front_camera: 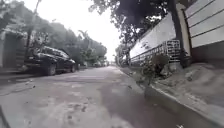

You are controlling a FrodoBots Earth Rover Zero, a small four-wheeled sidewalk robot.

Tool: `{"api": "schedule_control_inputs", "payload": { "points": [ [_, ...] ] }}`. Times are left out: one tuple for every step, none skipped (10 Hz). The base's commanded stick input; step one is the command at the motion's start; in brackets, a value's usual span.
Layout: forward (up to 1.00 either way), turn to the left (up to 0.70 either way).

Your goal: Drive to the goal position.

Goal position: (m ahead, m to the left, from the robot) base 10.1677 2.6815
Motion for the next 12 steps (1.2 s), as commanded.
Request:
{"api": "schedule_control_inputs", "payload": {
  "points": [
    [0.7,-0.27],
    [0.7,-0.35],
    [0.7,-0.35],
    [0.7,-0.23],
    [0.7,-0.03],
    [0.7,-0.17],
    [0.7,-0.29],
    [0.7,-0.35],
    [0.7,-0.19],
    [0.7,0.0],
    [0.7,0.0],
    [0.7,0.0]
  ]
}}
